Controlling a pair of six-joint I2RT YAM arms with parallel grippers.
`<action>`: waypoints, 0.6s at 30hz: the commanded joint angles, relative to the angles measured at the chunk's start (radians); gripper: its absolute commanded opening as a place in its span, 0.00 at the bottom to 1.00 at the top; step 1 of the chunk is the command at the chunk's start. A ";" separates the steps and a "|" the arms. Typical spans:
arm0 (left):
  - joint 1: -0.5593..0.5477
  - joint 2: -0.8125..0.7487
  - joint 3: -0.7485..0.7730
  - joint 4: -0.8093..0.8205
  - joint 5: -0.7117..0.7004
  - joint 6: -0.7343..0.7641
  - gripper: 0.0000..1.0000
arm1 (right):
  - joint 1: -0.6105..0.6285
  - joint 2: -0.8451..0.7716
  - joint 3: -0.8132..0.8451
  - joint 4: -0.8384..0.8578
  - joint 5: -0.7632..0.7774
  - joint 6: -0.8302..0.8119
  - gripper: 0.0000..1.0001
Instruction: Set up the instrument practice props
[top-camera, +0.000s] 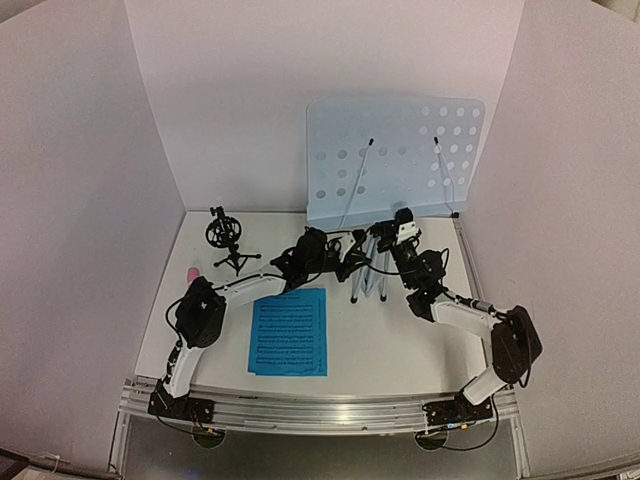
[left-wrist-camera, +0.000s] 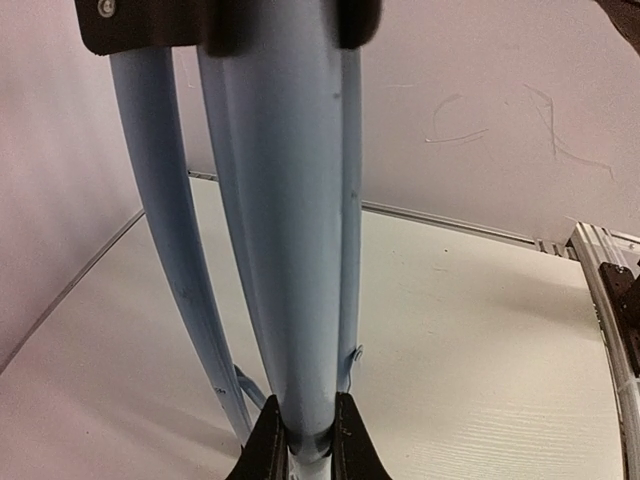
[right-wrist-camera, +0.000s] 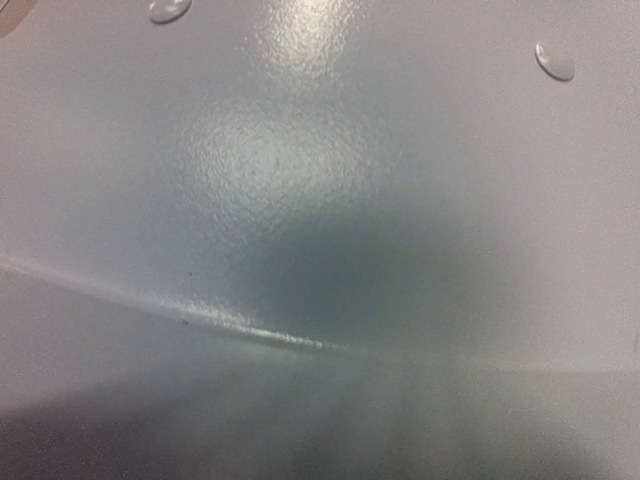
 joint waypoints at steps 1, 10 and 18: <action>0.017 -0.052 -0.028 -0.180 -0.064 0.106 0.00 | -0.013 -0.099 -0.038 -0.144 0.086 -0.037 0.00; 0.009 -0.065 -0.080 -0.217 -0.060 0.134 0.00 | -0.013 -0.151 -0.063 -0.238 0.095 -0.020 0.00; 0.007 -0.013 -0.033 -0.131 -0.072 0.142 0.00 | -0.013 -0.178 -0.075 -0.301 0.036 0.022 0.00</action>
